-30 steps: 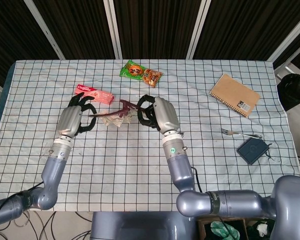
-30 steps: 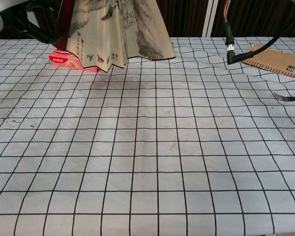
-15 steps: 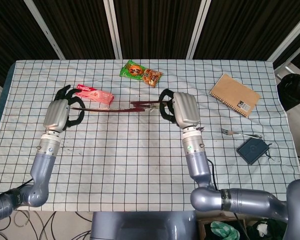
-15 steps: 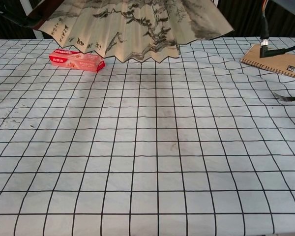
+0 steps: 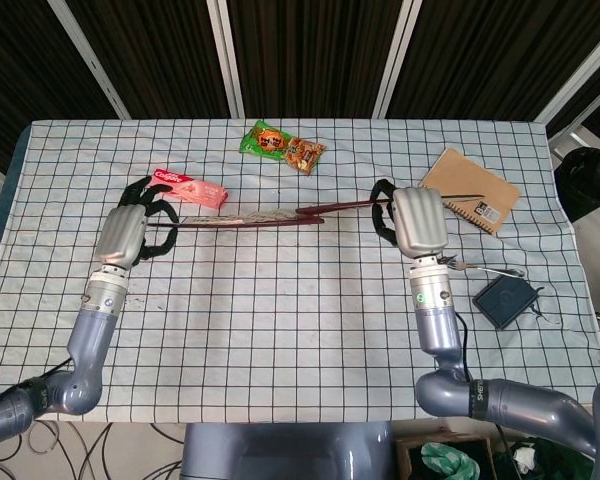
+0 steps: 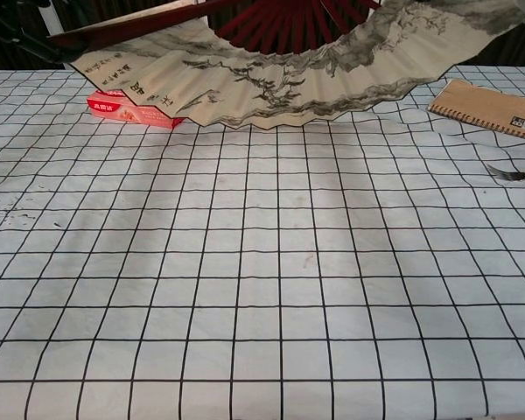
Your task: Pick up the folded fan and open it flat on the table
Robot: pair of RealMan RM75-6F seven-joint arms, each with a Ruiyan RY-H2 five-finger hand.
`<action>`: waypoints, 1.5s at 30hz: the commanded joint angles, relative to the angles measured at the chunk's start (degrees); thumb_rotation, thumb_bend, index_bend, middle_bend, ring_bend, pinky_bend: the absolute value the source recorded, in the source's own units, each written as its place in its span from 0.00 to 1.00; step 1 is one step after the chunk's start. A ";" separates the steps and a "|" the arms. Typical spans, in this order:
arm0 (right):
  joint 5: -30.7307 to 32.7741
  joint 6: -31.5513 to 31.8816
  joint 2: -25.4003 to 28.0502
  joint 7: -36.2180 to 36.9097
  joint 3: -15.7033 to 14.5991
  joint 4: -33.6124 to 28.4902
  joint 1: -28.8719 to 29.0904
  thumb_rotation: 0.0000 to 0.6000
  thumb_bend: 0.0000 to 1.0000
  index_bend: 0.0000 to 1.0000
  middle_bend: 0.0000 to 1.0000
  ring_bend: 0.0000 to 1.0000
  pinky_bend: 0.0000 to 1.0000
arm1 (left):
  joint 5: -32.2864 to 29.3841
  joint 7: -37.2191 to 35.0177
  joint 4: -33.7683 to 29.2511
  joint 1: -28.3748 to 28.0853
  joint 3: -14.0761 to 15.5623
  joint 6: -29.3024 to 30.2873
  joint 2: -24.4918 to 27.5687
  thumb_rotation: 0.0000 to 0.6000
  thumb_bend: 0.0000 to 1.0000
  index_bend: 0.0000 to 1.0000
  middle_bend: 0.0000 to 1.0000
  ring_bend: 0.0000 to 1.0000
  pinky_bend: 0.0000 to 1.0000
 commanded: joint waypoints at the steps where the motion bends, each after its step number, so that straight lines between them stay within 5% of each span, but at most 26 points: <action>1: -0.63 0.14 -0.03 0.21 -0.57 0.44 -1.16 1.00 0.82 0.89 0.97 1.00 0.97 | 0.16 0.08 0.18 -0.11 0.36 0.07 -0.60 1.00 0.50 0.60 0.20 0.00 0.06; 8: -3.62 0.76 1.06 -1.19 -3.13 -0.07 -3.97 1.00 0.78 0.89 0.95 0.99 0.96 | 0.67 0.49 -0.53 0.06 1.23 0.38 -1.27 1.00 0.50 0.60 0.20 0.00 0.06; 13: -5.47 0.75 2.76 -4.48 -6.24 -2.28 -6.01 1.00 0.62 0.79 0.90 0.95 0.93 | 1.06 1.02 -1.48 0.30 1.83 0.82 -1.55 1.00 0.50 0.60 0.20 0.00 0.06; 16: -5.53 0.34 4.41 -7.76 -8.18 -5.25 -7.23 1.00 0.45 0.54 0.85 0.91 0.91 | 1.36 1.52 -2.34 0.57 2.41 1.13 -1.65 1.00 0.50 0.60 0.20 0.00 0.06; 20: -3.79 -0.96 7.01 -14.77 -11.98 -10.06 -8.76 1.00 0.24 0.08 0.78 0.86 0.87 | 1.48 2.12 -3.57 1.32 3.57 1.60 -1.90 1.00 0.50 0.60 0.19 0.00 0.06; 22: -2.45 -0.86 8.30 -18.31 -12.88 -13.01 -9.15 1.00 0.16 0.00 0.74 0.82 0.84 | 1.63 2.45 -3.99 1.71 4.06 1.98 -1.91 1.00 0.50 0.60 0.19 0.00 0.06; 29: 2.41 -1.18 10.46 -25.90 -14.79 -19.32 -9.89 1.00 0.07 0.00 0.68 0.76 0.78 | 1.68 3.33 -4.75 3.18 6.01 2.35 -1.58 1.00 0.49 0.60 0.18 0.00 0.06; 36: 3.49 -0.62 11.19 -25.17 -15.11 -20.42 -11.45 1.00 0.07 0.00 0.68 0.76 0.78 | 0.91 4.47 -4.67 5.42 9.47 1.63 -0.84 1.00 0.48 0.60 0.17 0.00 0.06; 39: 3.23 -0.43 11.81 -24.47 -15.37 -20.66 -12.22 1.00 0.07 0.00 0.68 0.76 0.78 | 0.08 5.56 -4.59 6.43 11.45 0.59 -0.04 1.00 0.29 0.52 0.09 0.00 0.03; 41: 3.20 -0.53 12.29 -23.96 -15.51 -20.96 -12.66 1.00 0.07 0.00 0.68 0.76 0.78 | -0.67 6.62 -4.82 6.75 12.85 -0.89 0.91 1.00 0.07 0.39 0.01 0.00 0.00; 45: 2.93 -0.85 13.17 -23.13 -15.87 -21.28 -13.42 1.00 0.07 0.00 0.68 0.76 0.78 | -1.92 7.46 -6.57 6.82 14.43 -4.07 3.63 1.00 0.00 0.21 0.00 0.00 0.00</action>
